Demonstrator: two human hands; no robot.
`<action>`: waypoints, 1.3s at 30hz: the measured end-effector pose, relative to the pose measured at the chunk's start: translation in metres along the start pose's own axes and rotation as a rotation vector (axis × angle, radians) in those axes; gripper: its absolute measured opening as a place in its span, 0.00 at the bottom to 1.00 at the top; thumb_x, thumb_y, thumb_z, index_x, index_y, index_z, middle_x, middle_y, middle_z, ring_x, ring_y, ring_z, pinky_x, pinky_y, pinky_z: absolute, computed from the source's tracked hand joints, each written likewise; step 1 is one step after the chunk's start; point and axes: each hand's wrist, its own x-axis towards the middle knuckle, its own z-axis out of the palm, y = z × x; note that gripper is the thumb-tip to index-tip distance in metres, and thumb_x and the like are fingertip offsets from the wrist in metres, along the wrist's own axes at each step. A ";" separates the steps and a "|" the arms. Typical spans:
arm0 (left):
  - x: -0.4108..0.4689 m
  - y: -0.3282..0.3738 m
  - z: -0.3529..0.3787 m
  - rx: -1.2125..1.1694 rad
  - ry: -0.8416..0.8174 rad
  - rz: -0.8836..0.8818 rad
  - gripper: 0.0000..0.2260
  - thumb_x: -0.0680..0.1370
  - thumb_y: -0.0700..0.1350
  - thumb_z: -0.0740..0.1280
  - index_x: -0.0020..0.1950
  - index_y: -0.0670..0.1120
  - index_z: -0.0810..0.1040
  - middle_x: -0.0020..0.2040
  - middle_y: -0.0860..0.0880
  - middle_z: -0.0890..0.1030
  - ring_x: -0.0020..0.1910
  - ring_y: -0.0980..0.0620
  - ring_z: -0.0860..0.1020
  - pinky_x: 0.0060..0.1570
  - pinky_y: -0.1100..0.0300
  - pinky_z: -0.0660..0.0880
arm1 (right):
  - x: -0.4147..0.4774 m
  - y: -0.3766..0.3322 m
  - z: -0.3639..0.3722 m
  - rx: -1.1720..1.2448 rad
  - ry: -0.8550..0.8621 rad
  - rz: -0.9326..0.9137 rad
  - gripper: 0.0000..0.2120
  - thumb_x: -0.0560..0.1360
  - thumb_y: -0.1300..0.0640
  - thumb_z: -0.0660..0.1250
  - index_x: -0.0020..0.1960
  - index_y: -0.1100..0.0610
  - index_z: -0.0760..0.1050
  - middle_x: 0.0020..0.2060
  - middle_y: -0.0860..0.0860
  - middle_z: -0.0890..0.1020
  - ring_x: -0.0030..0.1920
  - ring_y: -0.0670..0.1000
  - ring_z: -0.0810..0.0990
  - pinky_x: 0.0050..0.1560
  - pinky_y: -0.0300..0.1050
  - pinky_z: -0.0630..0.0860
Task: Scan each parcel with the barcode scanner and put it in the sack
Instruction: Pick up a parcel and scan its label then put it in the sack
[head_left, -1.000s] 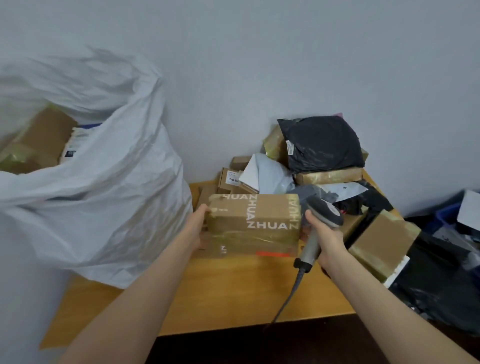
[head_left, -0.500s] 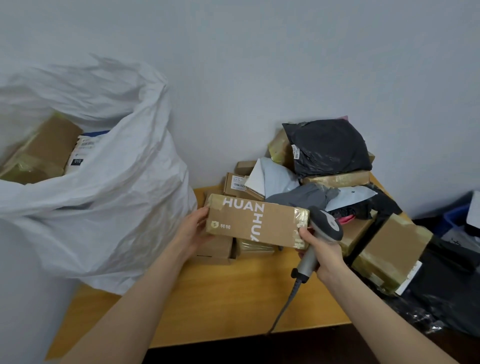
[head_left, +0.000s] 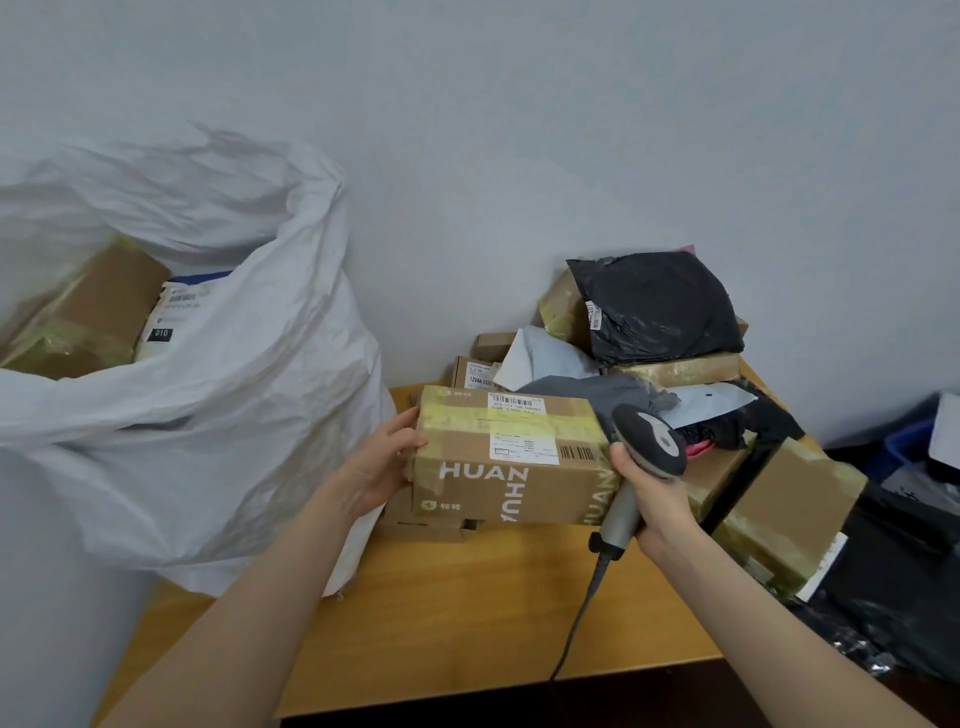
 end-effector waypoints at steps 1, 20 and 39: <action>0.000 0.001 0.000 -0.004 -0.019 0.014 0.23 0.76 0.39 0.64 0.71 0.51 0.69 0.64 0.42 0.79 0.57 0.41 0.78 0.50 0.50 0.78 | 0.000 -0.002 0.002 -0.007 0.011 0.008 0.19 0.68 0.56 0.78 0.56 0.58 0.78 0.56 0.56 0.82 0.58 0.59 0.79 0.62 0.62 0.75; 0.015 -0.007 -0.004 0.025 0.224 -0.075 0.33 0.71 0.36 0.73 0.72 0.51 0.66 0.55 0.45 0.82 0.44 0.48 0.84 0.36 0.54 0.80 | -0.017 0.002 0.017 -0.411 0.063 -0.243 0.14 0.71 0.55 0.76 0.53 0.53 0.76 0.43 0.47 0.80 0.49 0.51 0.76 0.50 0.46 0.72; 0.010 -0.042 0.004 -0.062 0.188 0.032 0.43 0.64 0.34 0.74 0.77 0.51 0.61 0.66 0.48 0.75 0.58 0.45 0.79 0.45 0.51 0.80 | -0.079 0.008 0.041 -0.387 -0.183 -0.062 0.08 0.73 0.57 0.73 0.41 0.61 0.79 0.23 0.53 0.79 0.22 0.49 0.74 0.26 0.41 0.71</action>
